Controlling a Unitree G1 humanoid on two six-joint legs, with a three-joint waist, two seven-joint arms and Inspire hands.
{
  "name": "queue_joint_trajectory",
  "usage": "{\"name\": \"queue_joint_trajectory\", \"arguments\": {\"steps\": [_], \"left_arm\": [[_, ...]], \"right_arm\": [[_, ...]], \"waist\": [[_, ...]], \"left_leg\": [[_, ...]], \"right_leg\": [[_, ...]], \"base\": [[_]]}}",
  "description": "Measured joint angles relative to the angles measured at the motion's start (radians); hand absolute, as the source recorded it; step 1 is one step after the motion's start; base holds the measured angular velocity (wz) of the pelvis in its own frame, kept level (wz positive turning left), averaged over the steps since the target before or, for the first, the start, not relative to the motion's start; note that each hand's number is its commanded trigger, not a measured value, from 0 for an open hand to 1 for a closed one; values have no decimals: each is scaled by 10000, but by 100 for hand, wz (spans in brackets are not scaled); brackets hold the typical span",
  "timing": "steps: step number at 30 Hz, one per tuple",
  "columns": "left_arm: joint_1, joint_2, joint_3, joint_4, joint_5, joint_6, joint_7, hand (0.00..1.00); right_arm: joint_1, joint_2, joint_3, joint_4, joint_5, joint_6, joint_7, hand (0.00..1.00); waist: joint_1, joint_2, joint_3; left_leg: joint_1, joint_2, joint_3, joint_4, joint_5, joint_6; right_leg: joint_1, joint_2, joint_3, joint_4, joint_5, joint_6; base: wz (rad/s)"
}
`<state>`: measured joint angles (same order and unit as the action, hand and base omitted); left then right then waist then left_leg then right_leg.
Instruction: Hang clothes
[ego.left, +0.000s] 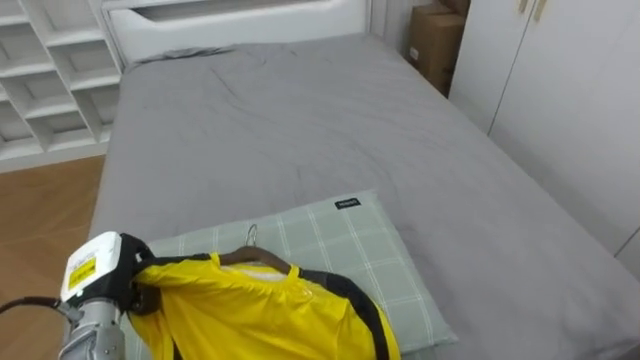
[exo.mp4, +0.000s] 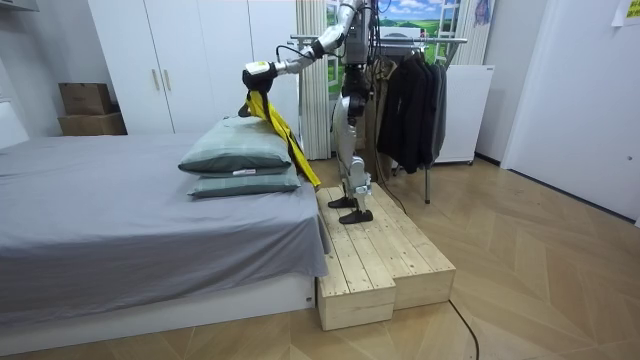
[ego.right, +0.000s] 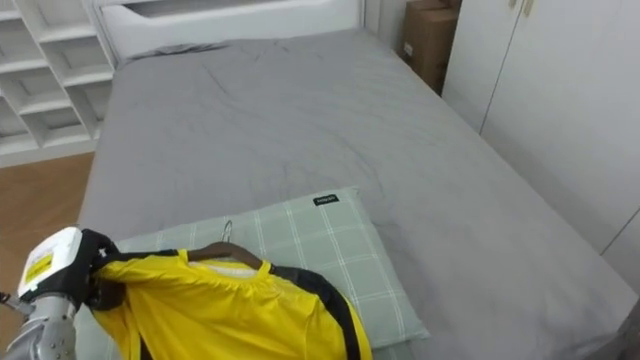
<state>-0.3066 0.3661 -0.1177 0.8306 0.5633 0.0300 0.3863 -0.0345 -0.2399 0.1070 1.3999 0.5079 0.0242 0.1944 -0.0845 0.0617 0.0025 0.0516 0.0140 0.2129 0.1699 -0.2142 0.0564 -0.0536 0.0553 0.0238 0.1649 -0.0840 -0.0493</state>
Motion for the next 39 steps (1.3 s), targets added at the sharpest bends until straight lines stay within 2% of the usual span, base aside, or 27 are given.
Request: {"name": "queue_joint_trajectory", "arguments": {"steps": [3,13,16,20,23,26,30,35,39], "left_arm": [[452,0,48,-512,216,54,23,100],[618,2,70,-786,404,69,199,100],[706,3,70,-870,925,41,254,100],[706,4,69,-891,1458,-228,669,100],[721,5,66,-1327,1739,-380,968,100],[718,38,63,-1817,1979,-746,1326,100],[720,50,45,-2450,3068,-1046,1640,100],[719,57,-47,-3003,3619,-1294,1815,100],[721,71,-49,-3277,4150,-1357,1936,100]], "right_arm": [[79,2,-248,-3,-10,2,-13,0],[261,0,-434,-31,-14,125,-9,0],[266,2,-535,-33,-113,132,-3,0],[115,-22,-624,-170,-414,117,-17,0],[55,-97,-682,-636,-442,109,-72,0],[-222,-307,-680,-1215,-568,76,-90,0],[-495,-483,-704,-2543,-1910,-101,-223,0],[-844,-576,-693,-4194,-2431,-207,-297,0],[-931,-652,-692,-5087,-2659,-421,-294,0]], "waist": [[4,32,-21],[-56,20,-22],[-153,21,-22],[-203,21,-19],[-177,1,-4],[-177,-19,8],[-78,-120,65],[35,-139,58],[90,-259,55]], "left_leg": [[99,-14,-11,-39,0,0],[356,-23,-26,-92,-2,0],[476,-25,-48,-107,-3,-1],[627,-38,-72,-123,-2,0],[620,-52,-75,-105,-1,3],[621,-63,-81,-94,0,5],[608,-45,-85,-91,1,4],[620,-40,-92,-87,1,3],[652,-52,-236,-75,1,3]], "right_leg": [[54,0,9,12,-31,5],[343,5,20,-130,-45,7],[479,5,11,-137,-46,7],[620,13,1,-131,-50,14],[613,-17,12,-113,-51,16],[612,-31,6,-97,-53,20],[594,-14,-2,-99,-54,19],[601,-14,2,-74,-56,18],[713,-41,-59,-141,-91,32]], "base": [[0],[0],[2],[1],[0],[0],[0],[0],[9]]}}
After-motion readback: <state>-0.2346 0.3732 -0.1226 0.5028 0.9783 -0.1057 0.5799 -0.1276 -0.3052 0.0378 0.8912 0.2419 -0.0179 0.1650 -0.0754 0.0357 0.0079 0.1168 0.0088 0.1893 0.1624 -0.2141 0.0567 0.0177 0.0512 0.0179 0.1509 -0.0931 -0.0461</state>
